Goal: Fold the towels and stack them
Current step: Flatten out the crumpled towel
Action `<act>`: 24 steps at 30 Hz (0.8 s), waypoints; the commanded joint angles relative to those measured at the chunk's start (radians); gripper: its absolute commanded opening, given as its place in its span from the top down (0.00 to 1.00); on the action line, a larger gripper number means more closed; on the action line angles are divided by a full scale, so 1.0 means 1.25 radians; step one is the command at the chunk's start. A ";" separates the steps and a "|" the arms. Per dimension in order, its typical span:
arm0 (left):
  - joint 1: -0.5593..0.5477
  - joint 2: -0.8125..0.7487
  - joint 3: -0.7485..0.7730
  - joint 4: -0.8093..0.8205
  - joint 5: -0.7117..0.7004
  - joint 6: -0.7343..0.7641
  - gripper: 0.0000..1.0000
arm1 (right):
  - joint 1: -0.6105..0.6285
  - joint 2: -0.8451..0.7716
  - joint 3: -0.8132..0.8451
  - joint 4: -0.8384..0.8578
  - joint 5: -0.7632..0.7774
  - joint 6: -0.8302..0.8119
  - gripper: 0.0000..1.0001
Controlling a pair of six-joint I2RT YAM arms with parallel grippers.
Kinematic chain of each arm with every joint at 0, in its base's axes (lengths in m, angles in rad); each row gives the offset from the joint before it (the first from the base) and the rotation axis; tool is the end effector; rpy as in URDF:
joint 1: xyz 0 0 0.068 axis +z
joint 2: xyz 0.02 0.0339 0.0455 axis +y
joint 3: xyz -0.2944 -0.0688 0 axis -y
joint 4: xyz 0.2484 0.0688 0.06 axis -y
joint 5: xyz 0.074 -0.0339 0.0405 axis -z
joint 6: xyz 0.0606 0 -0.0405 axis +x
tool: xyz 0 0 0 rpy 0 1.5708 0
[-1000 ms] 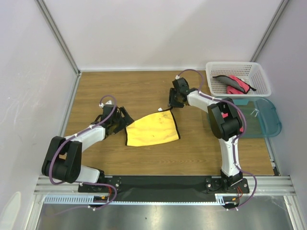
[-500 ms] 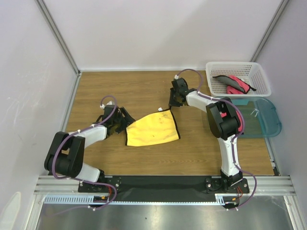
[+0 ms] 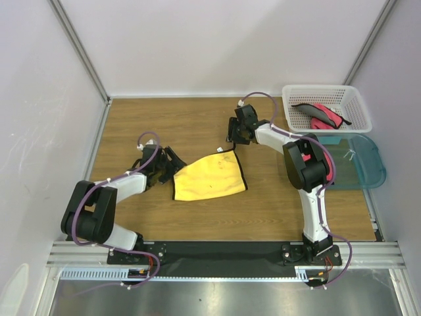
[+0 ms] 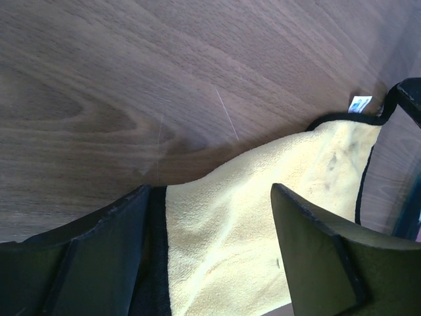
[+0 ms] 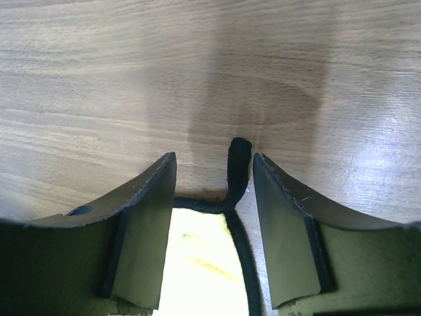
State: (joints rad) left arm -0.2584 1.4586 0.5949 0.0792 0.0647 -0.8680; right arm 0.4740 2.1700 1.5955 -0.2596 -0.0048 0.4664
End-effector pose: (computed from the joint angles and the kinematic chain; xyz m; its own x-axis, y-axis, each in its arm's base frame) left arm 0.2786 -0.0777 0.1612 -0.6698 -0.6106 -0.4226 -0.3278 0.7538 -0.5696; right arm 0.4604 0.2365 0.1723 -0.7952 0.0975 -0.5985 -0.1139 0.9454 0.3053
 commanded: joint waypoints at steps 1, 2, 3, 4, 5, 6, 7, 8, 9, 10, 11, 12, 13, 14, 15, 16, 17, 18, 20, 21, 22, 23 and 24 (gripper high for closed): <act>0.004 -0.007 -0.019 0.015 0.012 -0.025 0.21 | 0.006 0.018 0.033 0.013 0.003 -0.012 0.46; 0.004 -0.002 -0.019 0.021 0.012 -0.025 0.21 | 0.006 0.022 0.038 0.010 0.000 -0.012 0.47; 0.004 0.001 -0.019 0.026 0.012 -0.025 0.21 | 0.006 0.030 0.039 0.009 0.004 -0.011 0.48; 0.004 0.010 -0.019 0.031 0.013 -0.023 0.22 | 0.007 0.031 0.037 0.013 0.004 -0.012 0.49; 0.004 0.012 -0.021 0.042 0.015 -0.023 0.22 | 0.007 0.034 0.037 0.014 0.004 -0.012 0.53; 0.004 0.016 -0.022 0.048 0.015 -0.025 0.23 | 0.007 0.040 0.039 0.013 0.004 -0.016 0.55; 0.004 0.022 -0.022 0.053 0.017 -0.023 0.26 | 0.007 0.041 0.040 0.010 0.004 -0.017 0.58; 0.004 0.025 -0.021 0.058 0.018 -0.023 0.27 | 0.007 0.042 0.043 0.009 0.004 -0.017 0.60; 0.004 0.027 -0.021 0.070 0.018 -0.022 0.30 | 0.007 0.042 0.043 0.009 0.004 -0.021 0.64; 0.004 0.028 -0.023 0.080 0.019 -0.019 0.34 | 0.007 0.042 0.043 0.009 0.004 -0.022 0.67; 0.004 0.030 -0.023 0.097 0.015 -0.015 0.50 | 0.007 0.041 0.042 0.011 0.004 -0.022 0.78; 0.004 0.030 -0.022 0.108 0.013 -0.008 0.60 | 0.007 0.040 0.044 0.014 0.024 -0.023 0.82; 0.004 0.030 -0.015 0.116 0.012 0.016 0.76 | 0.009 0.036 0.045 0.019 0.025 -0.027 0.88; 0.004 0.028 -0.010 0.123 -0.001 0.028 0.84 | 0.007 0.034 0.048 0.020 0.023 -0.029 0.92; 0.004 0.026 -0.006 0.132 -0.009 0.041 0.91 | 0.006 0.029 0.051 0.021 0.020 -0.031 0.98; 0.005 0.022 0.003 0.139 -0.017 0.068 0.97 | 0.009 0.026 0.060 0.024 0.021 -0.036 1.00; 0.006 0.015 0.006 0.149 -0.031 0.080 1.00 | 0.007 0.018 0.065 0.032 0.022 -0.039 1.00; 0.007 0.000 0.010 0.160 -0.049 0.094 1.00 | 0.007 0.013 0.070 0.036 0.016 -0.044 1.00; 0.008 -0.016 0.026 0.172 -0.088 0.142 1.00 | 0.006 0.004 0.094 0.046 0.012 -0.053 1.00; 0.009 -0.033 0.032 0.187 -0.104 0.160 1.00 | 0.004 0.002 0.104 0.048 0.012 -0.056 1.00; 0.010 -0.040 0.048 0.194 -0.111 0.201 1.00 | 0.002 -0.002 0.116 0.051 -0.008 -0.061 1.00; 0.010 -0.046 0.059 0.199 -0.117 0.219 1.00 | 0.001 -0.004 0.144 0.052 -0.013 -0.066 1.00; 0.012 -0.054 0.070 0.205 -0.125 0.238 1.00 | -0.004 -0.008 0.157 0.055 -0.026 -0.069 1.00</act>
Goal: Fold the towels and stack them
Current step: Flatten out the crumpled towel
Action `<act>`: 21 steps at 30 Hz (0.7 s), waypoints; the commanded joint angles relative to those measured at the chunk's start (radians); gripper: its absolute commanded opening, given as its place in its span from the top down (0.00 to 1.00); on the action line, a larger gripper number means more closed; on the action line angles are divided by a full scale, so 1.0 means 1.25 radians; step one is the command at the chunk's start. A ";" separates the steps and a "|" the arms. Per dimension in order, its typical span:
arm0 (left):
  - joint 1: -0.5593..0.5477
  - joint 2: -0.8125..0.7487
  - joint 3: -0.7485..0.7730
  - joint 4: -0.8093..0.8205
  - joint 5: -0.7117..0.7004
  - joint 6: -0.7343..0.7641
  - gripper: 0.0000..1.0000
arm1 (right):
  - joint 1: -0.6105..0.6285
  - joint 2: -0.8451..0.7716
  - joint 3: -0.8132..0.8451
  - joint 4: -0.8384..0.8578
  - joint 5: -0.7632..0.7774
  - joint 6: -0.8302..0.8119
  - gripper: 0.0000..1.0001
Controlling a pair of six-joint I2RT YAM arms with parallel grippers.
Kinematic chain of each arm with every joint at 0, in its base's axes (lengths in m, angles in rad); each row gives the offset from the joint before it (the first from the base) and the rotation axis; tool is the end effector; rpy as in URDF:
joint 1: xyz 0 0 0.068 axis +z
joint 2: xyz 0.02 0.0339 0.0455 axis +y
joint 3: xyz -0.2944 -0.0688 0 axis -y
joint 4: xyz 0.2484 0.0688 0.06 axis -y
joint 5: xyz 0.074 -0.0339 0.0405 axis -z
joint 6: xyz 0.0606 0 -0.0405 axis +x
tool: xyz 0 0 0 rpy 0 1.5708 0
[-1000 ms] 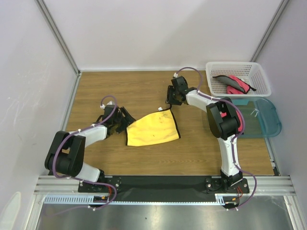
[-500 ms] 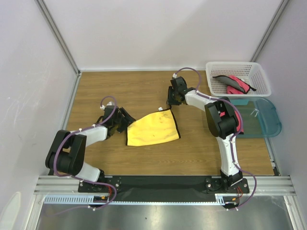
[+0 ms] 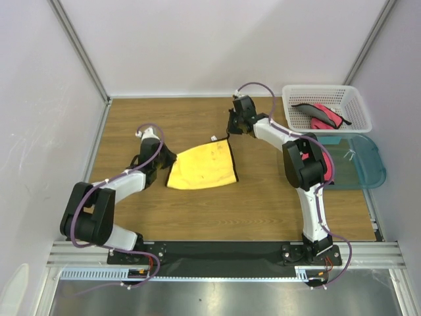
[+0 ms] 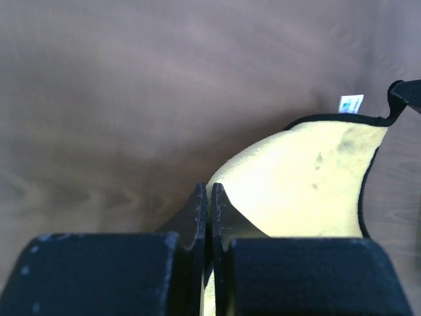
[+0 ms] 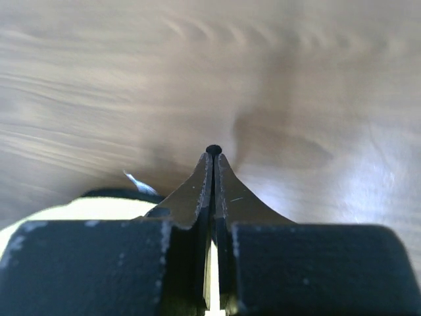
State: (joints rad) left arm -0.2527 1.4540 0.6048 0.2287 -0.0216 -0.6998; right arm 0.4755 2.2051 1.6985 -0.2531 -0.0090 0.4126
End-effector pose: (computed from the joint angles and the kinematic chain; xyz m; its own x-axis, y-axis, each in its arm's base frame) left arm 0.2950 -0.0748 0.1808 -0.5807 -0.5151 -0.6305 -0.1844 0.8375 -0.5144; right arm 0.4784 0.2469 0.1899 -0.7468 0.0665 -0.6617 -0.1791 0.9381 0.2964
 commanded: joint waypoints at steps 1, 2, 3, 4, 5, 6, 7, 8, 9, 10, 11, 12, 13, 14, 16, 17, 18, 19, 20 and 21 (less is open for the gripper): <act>0.008 -0.062 0.087 0.087 -0.076 0.137 1.00 | -0.009 -0.040 0.089 0.060 -0.033 -0.027 1.00; 0.010 -0.070 0.099 0.085 -0.091 0.155 1.00 | -0.011 -0.045 0.112 0.067 -0.043 -0.027 1.00; 0.012 -0.077 0.112 0.082 -0.103 0.174 1.00 | -0.013 -0.053 0.125 0.076 -0.060 -0.027 1.00; 0.012 -0.099 0.138 0.081 -0.130 0.215 1.00 | -0.020 -0.057 0.136 0.098 -0.074 -0.027 1.00; 0.014 -0.108 0.152 0.085 -0.139 0.242 1.00 | -0.024 -0.062 0.158 0.108 -0.086 -0.026 1.00; 0.017 -0.121 0.163 0.091 -0.143 0.271 1.00 | -0.027 -0.069 0.171 0.116 -0.112 -0.023 1.00; 0.019 -0.131 0.187 0.099 -0.122 0.344 1.00 | -0.034 -0.072 0.182 0.134 -0.125 -0.024 1.00; 0.022 -0.148 0.203 0.108 -0.097 0.388 1.00 | -0.037 -0.077 0.196 0.142 -0.139 -0.026 1.00; 0.023 -0.156 0.218 0.109 -0.070 0.468 1.00 | -0.040 -0.080 0.211 0.150 -0.164 -0.026 1.00; 0.022 -0.162 0.241 0.116 -0.031 0.501 1.00 | -0.044 -0.094 0.213 0.173 -0.173 -0.028 1.00; 0.022 -0.176 0.247 0.125 -0.017 0.524 1.00 | -0.044 -0.104 0.212 0.185 -0.179 -0.028 1.00; 0.022 -0.184 0.248 0.141 -0.006 0.542 1.00 | -0.047 -0.112 0.210 0.194 -0.184 -0.032 1.00; 0.022 -0.192 0.233 0.160 0.004 0.582 1.00 | -0.049 -0.135 0.196 0.228 -0.188 -0.046 1.00; 0.022 -0.202 0.222 0.204 0.011 0.597 1.00 | -0.051 -0.148 0.188 0.238 -0.188 -0.054 1.00; 0.023 -0.208 0.190 0.238 0.049 0.639 1.00 | -0.056 -0.186 0.153 0.259 -0.182 -0.077 1.00; 0.023 -0.207 0.180 0.255 0.072 0.654 1.00 | -0.061 -0.202 0.137 0.264 -0.183 -0.086 1.00; 0.023 -0.212 0.172 0.254 0.132 0.679 1.00 | -0.064 -0.214 0.123 0.267 -0.196 -0.093 1.00; 0.023 -0.213 0.154 0.249 0.162 0.683 1.00 | -0.067 -0.226 0.086 0.266 -0.206 -0.102 1.00; 0.022 -0.219 0.146 0.233 0.186 0.687 1.00 | -0.072 -0.262 0.060 0.265 -0.212 -0.112 1.00; 0.018 -0.235 0.135 0.227 0.242 0.679 0.99 | -0.077 -0.280 0.029 0.265 -0.212 -0.114 1.00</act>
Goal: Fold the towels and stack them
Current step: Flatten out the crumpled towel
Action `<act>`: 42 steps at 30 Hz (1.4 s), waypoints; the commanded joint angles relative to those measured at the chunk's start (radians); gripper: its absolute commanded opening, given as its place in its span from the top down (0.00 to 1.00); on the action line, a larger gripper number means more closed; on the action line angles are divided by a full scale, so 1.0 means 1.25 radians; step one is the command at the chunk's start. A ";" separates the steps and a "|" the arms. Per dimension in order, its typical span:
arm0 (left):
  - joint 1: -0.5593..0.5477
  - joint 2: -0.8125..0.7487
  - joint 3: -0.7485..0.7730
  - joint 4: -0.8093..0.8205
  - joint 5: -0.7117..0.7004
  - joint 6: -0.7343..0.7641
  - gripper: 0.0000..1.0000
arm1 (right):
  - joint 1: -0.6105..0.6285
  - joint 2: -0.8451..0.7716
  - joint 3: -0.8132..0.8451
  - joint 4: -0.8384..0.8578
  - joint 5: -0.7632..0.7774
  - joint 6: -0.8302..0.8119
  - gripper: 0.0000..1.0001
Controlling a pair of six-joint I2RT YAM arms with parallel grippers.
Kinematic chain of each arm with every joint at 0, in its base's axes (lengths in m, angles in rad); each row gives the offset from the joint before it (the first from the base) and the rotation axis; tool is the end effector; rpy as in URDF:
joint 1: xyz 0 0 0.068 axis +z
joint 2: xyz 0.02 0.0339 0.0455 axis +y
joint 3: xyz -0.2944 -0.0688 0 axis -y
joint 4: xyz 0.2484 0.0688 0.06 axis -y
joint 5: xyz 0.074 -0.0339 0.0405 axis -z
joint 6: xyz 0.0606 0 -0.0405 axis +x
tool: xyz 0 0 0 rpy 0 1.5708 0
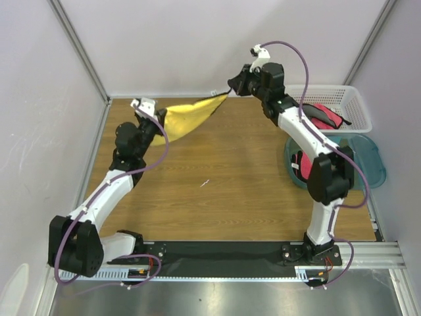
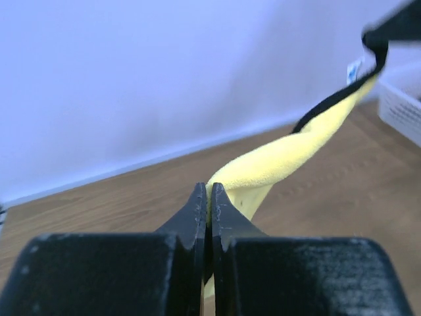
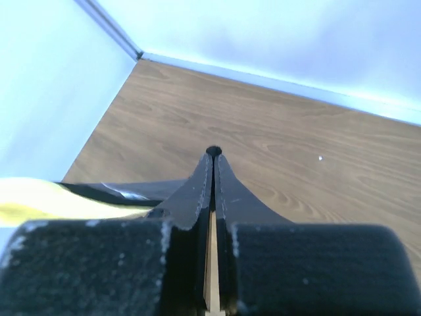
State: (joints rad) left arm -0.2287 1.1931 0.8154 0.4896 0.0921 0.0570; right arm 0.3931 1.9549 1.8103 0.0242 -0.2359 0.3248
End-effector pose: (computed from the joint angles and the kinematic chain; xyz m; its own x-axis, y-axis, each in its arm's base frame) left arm 0.2889 -0.0730 0.3663 0.1265 0.0288 -0.9915 0.3081 0.9490 0.0669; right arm 0.4719 0.2110 0.3941 -0.2924 0.2146 -0.9319 -0.5207 0.7816 0.3434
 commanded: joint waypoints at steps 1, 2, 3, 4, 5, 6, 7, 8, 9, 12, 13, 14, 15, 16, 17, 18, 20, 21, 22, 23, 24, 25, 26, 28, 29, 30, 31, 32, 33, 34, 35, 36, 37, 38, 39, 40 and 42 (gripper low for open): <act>-0.005 -0.038 -0.063 0.016 0.175 0.065 0.99 | -0.011 -0.103 -0.105 0.055 -0.036 -0.048 1.00; -0.011 -0.049 -0.080 0.018 0.196 0.060 0.98 | -0.015 -0.147 -0.191 0.063 -0.046 -0.055 1.00; -0.034 -0.061 -0.100 0.019 0.217 0.055 0.98 | -0.020 -0.172 -0.245 0.070 -0.047 -0.057 1.00; -0.052 -0.087 -0.135 0.016 0.223 0.057 0.98 | -0.022 -0.194 -0.293 0.077 -0.047 -0.060 1.00; -0.104 -0.100 -0.154 -0.006 0.218 0.066 0.98 | -0.026 -0.238 -0.387 0.079 -0.054 -0.057 1.00; -0.139 -0.111 -0.167 -0.025 0.207 0.094 0.98 | -0.029 -0.258 -0.429 0.079 -0.062 -0.054 1.00; -0.180 -0.126 -0.185 -0.067 0.166 0.106 0.98 | -0.038 -0.278 -0.467 0.069 -0.068 -0.048 1.00; -0.251 -0.127 -0.190 -0.090 0.157 0.114 0.98 | -0.040 -0.301 -0.543 0.059 -0.070 -0.041 1.00; -0.283 -0.129 -0.195 -0.110 0.152 0.107 0.98 | -0.044 -0.340 -0.578 0.049 -0.071 -0.030 1.00; -0.390 -0.129 -0.209 -0.177 0.152 0.061 0.97 | -0.048 -0.427 -0.695 -0.002 -0.048 -0.011 1.00; -0.410 -0.129 -0.213 -0.216 0.152 0.049 0.95 | -0.049 -0.448 -0.714 -0.016 -0.044 -0.008 0.98; -0.443 -0.130 -0.212 -0.238 0.148 0.023 0.92 | -0.049 -0.467 -0.730 -0.030 -0.040 -0.006 0.91; -0.460 -0.130 -0.208 -0.260 0.144 0.012 0.82 | -0.049 -0.486 -0.750 -0.078 -0.037 -0.008 0.82; -0.475 -0.131 -0.203 -0.304 0.135 -0.001 0.66 | -0.049 -0.518 -0.757 -0.099 -0.032 -0.008 0.62; -0.500 -0.131 -0.200 -0.326 0.119 -0.032 0.49 | -0.049 -0.535 -0.763 -0.120 -0.019 -0.008 0.53; -0.514 -0.131 -0.187 -0.346 0.107 -0.041 0.14 | -0.049 -0.549 -0.768 -0.160 -0.011 -0.011 0.48; -0.546 -0.133 -0.176 -0.367 0.097 -0.086 0.00 | -0.049 -0.584 -0.767 -0.195 0.025 -0.018 0.38; -0.548 -0.141 -0.171 -0.365 0.098 -0.103 0.00 | -0.049 -0.594 -0.765 -0.222 0.039 -0.017 0.34; -0.548 -0.149 -0.172 -0.356 0.088 -0.123 0.00 | -0.048 -0.610 -0.756 -0.230 0.057 -0.016 0.33; -0.548 -0.159 -0.177 -0.345 0.065 -0.161 0.00 | -0.049 -0.615 -0.752 -0.235 0.060 -0.014 0.32; -0.547 -0.176 -0.185 -0.340 -0.021 -0.185 0.00 | -0.049 -0.620 -0.749 -0.237 0.060 -0.013 0.32; -0.547 -0.181 -0.188 -0.345 -0.073 -0.210 0.00 | -0.048 -0.623 -0.745 -0.233 0.051 -0.013 0.32; -0.541 -0.183 -0.192 -0.349 -0.139 -0.262 0.00 | -0.042 -0.617 -0.741 -0.232 0.050 -0.003 0.32; -0.514 -0.162 -0.190 -0.374 -0.205 -0.304 0.00 | -0.034 -0.603 -0.741 -0.213 0.045 0.008 0.33; -0.481 -0.143 -0.180 -0.385 -0.211 -0.345 0.00 | -0.027 -0.580 -0.738 -0.212 0.051 0.028 0.34; -0.463 -0.123 -0.157 -0.423 -0.215 -0.366 0.00 | -0.014 -0.566 -0.736 -0.213 0.059 0.047 0.35; -0.446 -0.075 -0.146 -0.430 -0.209 -0.383 0.00 | -0.010 -0.552 -0.738 -0.214 0.067 0.060 0.36; -0.419 -0.054 -0.136 -0.426 -0.195 -0.406 0.02 | -0.004 -0.527 -0.744 -0.210 0.072 0.093 0.37; -0.412 -0.034 -0.124 -0.396 -0.171 -0.409 0.05 | 0.007 -0.514 -0.746 -0.207 0.083 0.107 0.41; -0.411 0.010 -0.116 -0.369 -0.171 -0.409 0.06 | 0.013 -0.502 -0.750 -0.205 0.098 0.118 0.43; -0.410 0.032 -0.110 -0.347 -0.172 -0.413 0.07 | 0.018 -0.493 -0.754 -0.200 0.099 0.125 0.47; -0.410 0.061 -0.094 -0.305 -0.178 -0.416 0.12 | 0.027 -0.476 -0.757 -0.197 0.103 0.138 0.52; -0.409 0.090 -0.083 -0.288 -0.189 -0.419 0.15 | 0.029 -0.468 -0.759 -0.196 0.109 0.146 0.55; -0.406 0.155 -0.070 -0.274 -0.190 -0.410 0.16 | 0.032 -0.460 -0.756 -0.199 0.113 0.150 0.57; -0.405 0.189 -0.029 -0.267 -0.191 -0.402 0.18 | 0.035 -0.450 -0.756 -0.202 0.119 0.161 0.61; -0.402 0.220 -0.005 -0.275 -0.199 -0.398 0.20 | 0.041 -0.442 -0.755 -0.210 0.133 0.161 0.64; -0.394 0.306 0.058 -0.287 -0.210 -0.401 0.26 | 0.051 -0.435 -0.757 -0.232 0.153 0.161 0.68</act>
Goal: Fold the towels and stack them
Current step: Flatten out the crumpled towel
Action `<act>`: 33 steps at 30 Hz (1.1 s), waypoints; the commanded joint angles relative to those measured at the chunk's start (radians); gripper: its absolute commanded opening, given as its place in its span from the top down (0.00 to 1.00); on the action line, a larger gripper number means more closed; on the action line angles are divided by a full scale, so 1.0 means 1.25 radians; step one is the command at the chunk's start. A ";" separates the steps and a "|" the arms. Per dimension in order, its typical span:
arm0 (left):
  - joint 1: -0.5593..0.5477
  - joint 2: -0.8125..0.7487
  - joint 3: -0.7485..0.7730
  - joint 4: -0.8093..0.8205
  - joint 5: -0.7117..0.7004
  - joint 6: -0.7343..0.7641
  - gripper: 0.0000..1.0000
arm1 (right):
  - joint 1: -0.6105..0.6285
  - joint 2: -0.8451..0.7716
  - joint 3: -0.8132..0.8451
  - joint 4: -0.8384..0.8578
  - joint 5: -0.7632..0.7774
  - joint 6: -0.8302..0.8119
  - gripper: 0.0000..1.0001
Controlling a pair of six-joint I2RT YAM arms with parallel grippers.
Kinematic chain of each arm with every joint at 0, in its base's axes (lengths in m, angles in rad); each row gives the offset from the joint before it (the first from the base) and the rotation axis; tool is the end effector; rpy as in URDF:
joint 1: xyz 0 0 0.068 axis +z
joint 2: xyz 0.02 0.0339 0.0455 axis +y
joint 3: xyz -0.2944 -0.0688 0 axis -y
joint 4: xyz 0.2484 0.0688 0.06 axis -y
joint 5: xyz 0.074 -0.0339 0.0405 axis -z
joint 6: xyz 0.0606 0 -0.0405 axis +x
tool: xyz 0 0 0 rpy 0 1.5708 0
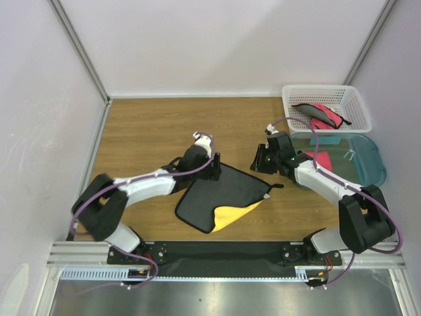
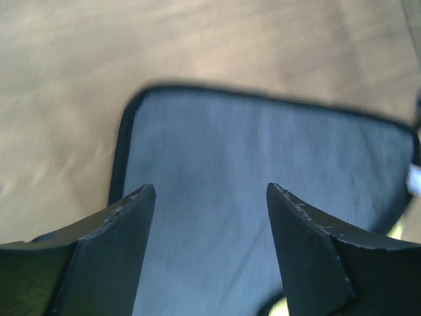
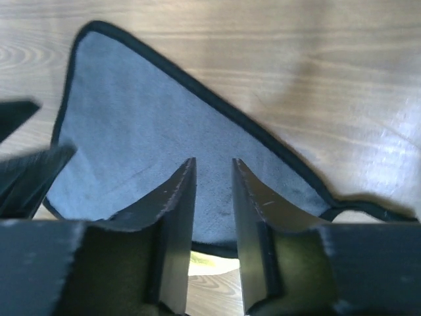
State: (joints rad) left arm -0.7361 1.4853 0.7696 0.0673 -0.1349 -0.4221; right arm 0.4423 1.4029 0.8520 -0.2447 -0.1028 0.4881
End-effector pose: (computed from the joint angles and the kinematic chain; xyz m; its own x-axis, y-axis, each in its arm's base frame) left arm 0.2489 -0.2145 0.2082 -0.6483 0.0395 -0.7604 0.3511 0.9017 -0.2524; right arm 0.2756 0.1374 0.2289 -0.8003 0.1371 -0.5838 -0.1306 0.9102 0.3929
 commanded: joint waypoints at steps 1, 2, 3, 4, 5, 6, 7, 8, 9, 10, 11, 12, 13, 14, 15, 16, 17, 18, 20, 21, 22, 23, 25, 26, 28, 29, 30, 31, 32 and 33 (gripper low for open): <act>0.018 0.095 0.108 0.053 -0.026 -0.019 0.27 | 0.020 0.013 0.006 -0.023 0.069 0.033 0.70; 0.019 0.111 0.118 0.058 -0.019 -0.028 0.27 | 0.023 0.014 0.000 -0.030 0.076 0.035 0.71; 0.022 0.138 0.129 0.077 -0.016 -0.030 0.28 | 0.025 0.017 -0.008 -0.028 0.081 0.039 0.72; 0.024 0.148 0.135 0.082 -0.018 -0.035 0.28 | 0.028 0.021 -0.025 -0.024 0.082 0.046 0.72; 0.027 0.160 0.143 0.084 -0.017 -0.043 0.29 | 0.029 0.028 -0.034 -0.017 0.082 0.051 0.73; 0.029 0.182 0.157 0.081 -0.017 -0.045 0.30 | 0.029 0.034 -0.040 -0.015 0.082 0.055 0.73; 0.032 0.191 0.163 0.079 -0.019 -0.045 0.30 | 0.030 0.040 -0.043 -0.013 0.082 0.059 0.73; 0.035 0.201 0.168 0.076 -0.019 -0.051 0.30 | 0.031 0.057 -0.050 -0.013 0.082 0.064 0.74; 0.039 0.208 0.176 0.075 -0.012 -0.051 0.31 | 0.031 0.064 -0.051 -0.013 0.082 0.067 0.74; 0.043 0.220 0.176 0.075 -0.008 -0.055 0.31 | 0.031 0.072 -0.051 -0.010 0.082 0.067 0.74; 0.051 0.227 0.176 0.079 -0.001 -0.062 0.32 | 0.033 0.085 -0.051 -0.008 0.082 0.071 0.74; 0.056 0.232 0.177 0.081 0.013 -0.064 0.34 | 0.031 0.094 -0.048 -0.008 0.082 0.071 0.74; 0.066 0.245 0.178 0.081 0.024 -0.066 0.34 | 0.033 0.101 -0.046 -0.006 0.081 0.071 0.74; 0.070 0.249 0.178 0.080 0.029 -0.068 0.34 | 0.034 0.116 -0.041 -0.001 0.079 0.072 0.74; 0.073 0.252 0.178 0.077 0.034 -0.070 0.34 | 0.038 0.123 -0.039 0.002 0.079 0.072 0.74; 0.076 0.255 0.178 0.076 0.040 -0.070 0.34 | 0.039 0.131 -0.037 0.004 0.081 0.073 0.74; 0.082 0.257 0.177 0.076 0.040 -0.069 0.34 | 0.040 0.139 -0.034 0.008 0.082 0.073 0.74; 0.084 0.259 0.177 0.074 0.040 -0.069 0.34 | 0.041 0.155 -0.026 0.012 0.082 0.072 0.74; 0.100 0.270 0.182 0.075 0.067 -0.069 0.34 | 0.044 0.174 -0.015 0.015 0.082 0.073 0.75; 0.107 0.273 0.189 0.080 0.082 -0.070 0.34 | 0.044 0.191 -0.003 0.017 0.082 0.071 0.75; 0.117 0.279 0.194 0.080 0.102 -0.072 0.34 | 0.045 0.199 0.001 0.018 0.081 0.071 0.75; 0.121 0.283 0.198 0.080 0.102 -0.073 0.34 | 0.046 0.205 0.007 0.025 0.081 0.069 0.75; 0.126 0.293 0.203 0.080 0.102 -0.076 0.34 | 0.049 0.235 0.030 0.026 0.082 0.061 0.75; 0.130 0.293 0.204 0.075 0.098 -0.076 0.34 | 0.050 0.248 0.041 0.028 0.082 0.057 0.75; 0.142 0.293 0.208 0.053 0.085 -0.082 0.34 | 0.050 0.285 0.078 0.030 0.082 0.048 0.75; 0.148 0.289 0.207 0.043 0.063 -0.092 0.34 | 0.051 0.297 0.090 0.035 0.082 0.045 0.75; 0.156 0.276 0.194 0.046 0.054 -0.104 0.34 | 0.052 0.311 0.106 0.037 0.077 0.042 0.75; 0.176 0.266 0.185 0.050 0.049 -0.131 0.34 | 0.052 0.339 0.122 0.042 0.072 0.041 0.75; 0.187 0.257 0.173 0.058 0.042 -0.141 0.34 | 0.055 0.354 0.155 0.050 0.068 0.038 0.75; 0.198 0.251 0.159 0.068 0.036 -0.146 0.34 | 0.054 0.370 0.177 0.050 0.054 0.039 0.75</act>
State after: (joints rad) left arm -0.5392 1.8442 0.9894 0.1333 -0.0509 -0.5404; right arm 0.5022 1.7832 1.0164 -0.1818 -0.0303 0.5602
